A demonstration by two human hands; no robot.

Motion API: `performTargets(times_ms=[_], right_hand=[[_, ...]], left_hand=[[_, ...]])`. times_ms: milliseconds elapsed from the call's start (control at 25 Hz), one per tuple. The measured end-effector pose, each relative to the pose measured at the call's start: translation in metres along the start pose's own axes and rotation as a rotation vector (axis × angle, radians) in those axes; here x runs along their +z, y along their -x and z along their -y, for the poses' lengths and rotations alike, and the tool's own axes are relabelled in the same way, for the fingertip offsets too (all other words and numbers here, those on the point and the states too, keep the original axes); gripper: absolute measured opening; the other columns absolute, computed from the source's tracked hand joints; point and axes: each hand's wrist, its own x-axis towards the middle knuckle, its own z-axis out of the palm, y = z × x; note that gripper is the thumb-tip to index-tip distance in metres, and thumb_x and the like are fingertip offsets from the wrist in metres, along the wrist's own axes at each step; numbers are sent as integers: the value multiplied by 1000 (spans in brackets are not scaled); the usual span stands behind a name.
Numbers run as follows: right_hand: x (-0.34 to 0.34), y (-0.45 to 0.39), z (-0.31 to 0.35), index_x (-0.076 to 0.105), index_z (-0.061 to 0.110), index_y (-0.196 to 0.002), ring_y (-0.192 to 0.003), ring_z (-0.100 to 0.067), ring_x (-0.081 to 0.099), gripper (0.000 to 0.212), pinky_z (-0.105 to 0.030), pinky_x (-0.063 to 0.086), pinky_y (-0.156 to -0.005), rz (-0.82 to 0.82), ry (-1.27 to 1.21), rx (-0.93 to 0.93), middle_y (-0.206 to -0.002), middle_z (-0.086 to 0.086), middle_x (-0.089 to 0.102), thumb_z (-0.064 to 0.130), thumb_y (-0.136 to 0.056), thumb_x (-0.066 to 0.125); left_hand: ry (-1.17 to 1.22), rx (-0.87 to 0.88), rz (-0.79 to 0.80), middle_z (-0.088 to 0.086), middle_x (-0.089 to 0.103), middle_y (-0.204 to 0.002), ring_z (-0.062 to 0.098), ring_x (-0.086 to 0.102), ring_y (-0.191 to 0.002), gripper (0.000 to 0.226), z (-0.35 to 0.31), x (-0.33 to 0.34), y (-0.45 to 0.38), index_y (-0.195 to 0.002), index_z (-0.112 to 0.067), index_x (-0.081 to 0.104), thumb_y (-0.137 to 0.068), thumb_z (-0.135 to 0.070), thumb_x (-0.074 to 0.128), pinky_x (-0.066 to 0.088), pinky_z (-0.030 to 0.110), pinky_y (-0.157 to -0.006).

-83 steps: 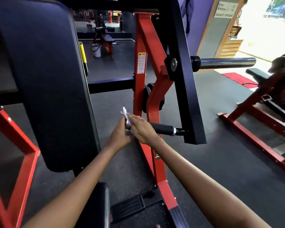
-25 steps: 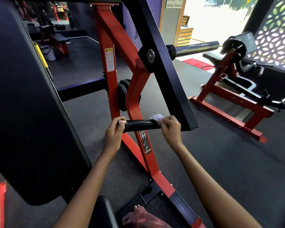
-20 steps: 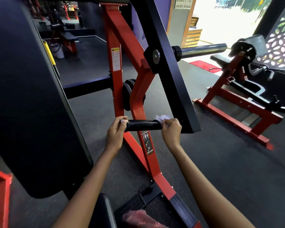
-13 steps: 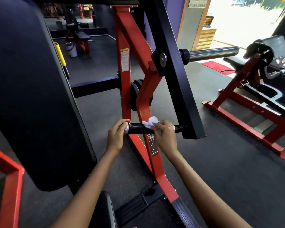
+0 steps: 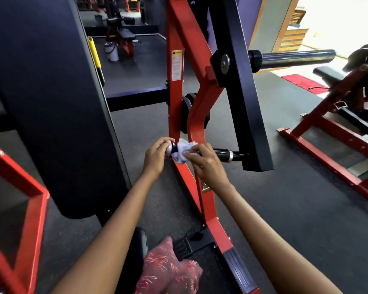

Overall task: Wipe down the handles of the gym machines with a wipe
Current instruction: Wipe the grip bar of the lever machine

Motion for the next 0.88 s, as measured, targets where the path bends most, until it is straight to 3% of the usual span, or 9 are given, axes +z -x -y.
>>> performTargets(times_ms=[80, 200, 280, 400, 520, 600, 720, 880], right_hand=[[3, -5, -1, 72, 5, -99, -86, -22, 51, 25, -34, 48, -69, -51, 12, 157, -91, -11, 63, 7, -85, 51], [23, -21, 32, 69, 0, -105, -100, -30, 62, 29, -34, 49, -89, -2, -127, 277, -107, -16, 66, -6, -81, 55], [29, -16, 35, 68, -1, -108, -109, -31, 61, 34, -27, 39, -100, 41, -159, 176, -116, -18, 64, -12, -78, 58], [11, 2, 2, 66, 3, -112, -118, -29, 55, 36, -37, 37, -106, 90, -63, -49, -122, -15, 62, -10, -82, 51], [11, 0, 2, 68, 2, -110, -113, -29, 59, 33, -42, 44, -100, 16, -20, 100, -119, -15, 64, 3, -84, 47], [26, -10, 24, 66, 0, -112, -114, -29, 58, 32, -32, 38, -104, -3, -83, 201, -120, -17, 62, 4, -83, 54], [36, -10, 29, 63, -3, -115, -121, -28, 52, 31, -27, 29, -110, 1, -141, 104, -124, -19, 59, 1, -85, 59], [15, 7, -7, 65, -1, -113, -121, -26, 52, 28, -33, 34, -110, 43, -47, -111, -124, -16, 60, -2, -88, 52]], left_hand=[[-38, -12, 14, 2, 64, -94, -4, 56, -78, 20, -3, -2, -1, -94, -12, 65, -95, -9, 46, 41, 5, -65], [18, -30, 25, 3, 64, -91, -3, 59, -73, 23, -6, -1, 1, -102, -11, 64, -97, -4, 42, 43, 7, -65], [40, -22, 19, -3, 65, -89, -4, 60, -73, 26, -6, -1, 3, -103, -15, 64, -96, -4, 41, 45, 10, -67], [-12, 25, 8, -4, 64, -89, -6, 58, -74, 24, -4, -2, 3, -96, -12, 65, -96, -3, 42, 43, 8, -67], [-25, 41, 8, 1, 63, -87, -12, 55, -70, 21, -5, -3, 0, -93, -10, 65, -95, -2, 45, 40, 5, -67], [36, 20, 15, 2, 62, -83, -10, 56, -66, 20, -6, -3, 0, -95, -9, 64, -95, -1, 45, 40, 6, -64], [78, 12, 20, -6, 65, -85, -2, 61, -75, 23, -5, -3, 0, -100, -15, 65, -95, -2, 46, 45, 10, -67], [-1, 31, 15, -5, 66, -89, -1, 59, -80, 20, -1, -5, -2, -92, -17, 67, -94, -9, 49, 43, 9, -69]])
